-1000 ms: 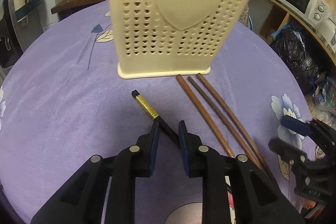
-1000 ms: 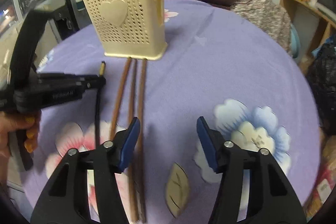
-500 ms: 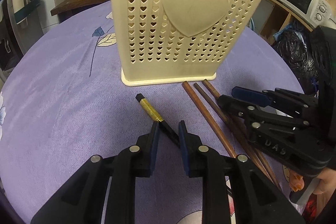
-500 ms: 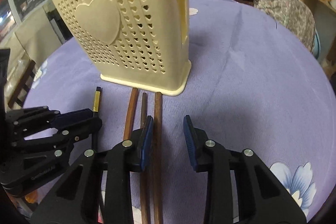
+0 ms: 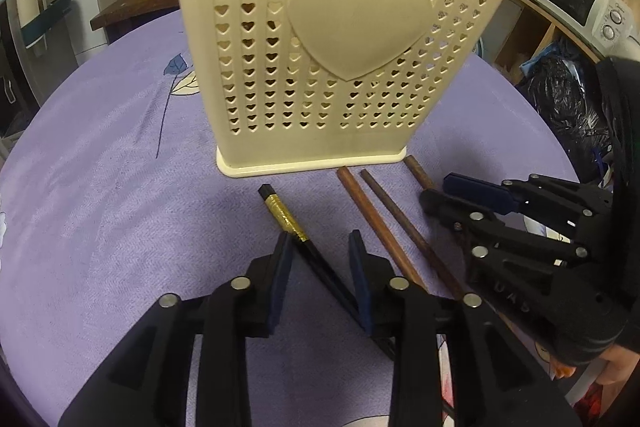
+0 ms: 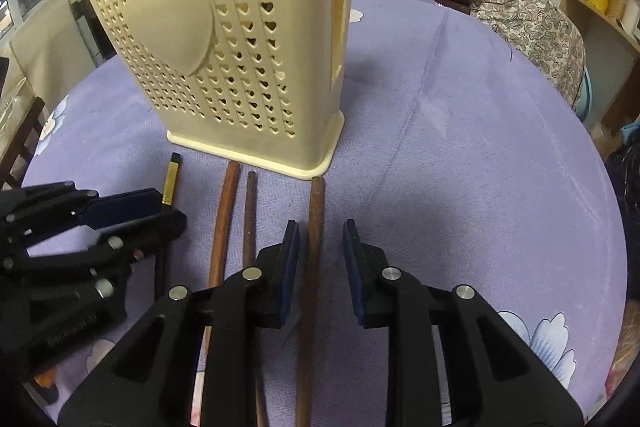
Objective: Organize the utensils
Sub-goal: 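Grasp a wooden chopstick with the right tool while the left tool grasps the black gold-tipped chopstick, then lift both chopsticks and lower them into the cream holder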
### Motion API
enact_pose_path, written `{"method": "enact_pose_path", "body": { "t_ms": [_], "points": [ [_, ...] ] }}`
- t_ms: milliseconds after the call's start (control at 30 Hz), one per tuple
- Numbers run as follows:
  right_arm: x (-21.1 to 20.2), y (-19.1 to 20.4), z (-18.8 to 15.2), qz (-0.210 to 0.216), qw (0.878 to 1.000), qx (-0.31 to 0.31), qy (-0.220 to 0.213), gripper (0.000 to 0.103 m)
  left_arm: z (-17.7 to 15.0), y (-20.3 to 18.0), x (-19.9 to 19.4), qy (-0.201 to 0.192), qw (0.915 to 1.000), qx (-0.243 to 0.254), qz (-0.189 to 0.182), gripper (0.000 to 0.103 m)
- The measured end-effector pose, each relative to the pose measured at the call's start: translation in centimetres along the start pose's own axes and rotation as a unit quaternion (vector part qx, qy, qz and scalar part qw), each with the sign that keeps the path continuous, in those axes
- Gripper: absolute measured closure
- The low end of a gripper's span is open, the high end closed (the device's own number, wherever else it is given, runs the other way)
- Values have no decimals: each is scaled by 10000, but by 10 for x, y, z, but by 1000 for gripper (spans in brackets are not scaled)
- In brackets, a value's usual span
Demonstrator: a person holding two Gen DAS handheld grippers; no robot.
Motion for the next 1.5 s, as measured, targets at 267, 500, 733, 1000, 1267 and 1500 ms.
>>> {"method": "enact_pose_path", "body": {
  "t_ms": [267, 500, 733, 1000, 1267, 1500],
  "points": [
    [6, -7, 8, 69, 9998, 206, -36, 94, 0, -2, 3, -58, 9998, 61, 176, 86],
    [7, -20, 13, 418, 9970, 645, -53, 95, 1, -2, 2, -80, 9998, 64, 179, 89],
    [-30, -26, 2, 722, 9930, 826, -444, 95, 1, -2, -23, -445, 9990, 23, 2, 101],
    [-89, -34, -3, 848, 9880, 843, -973, 95, 5, -2, -63, -687, 9972, 274, 47, 101],
    [-101, -34, -16, 723, 9887, 848, -1001, 95, -11, -9, -19, -347, 9982, 154, 456, 43],
    [-104, -39, -14, 726, 9880, 829, -1080, 95, -13, -13, 1, -194, 9958, 304, 836, 70]
  ]
}}
Point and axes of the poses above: each gripper's, at about its wrist camera, not at the fingertips, and x roughly the way its jaws point, y to its left, z to its top, the point moved 2 cm from there along x, roughly the way its jaws point, and after that the axes turned 12 degrees about x, right-handed, at the moved point
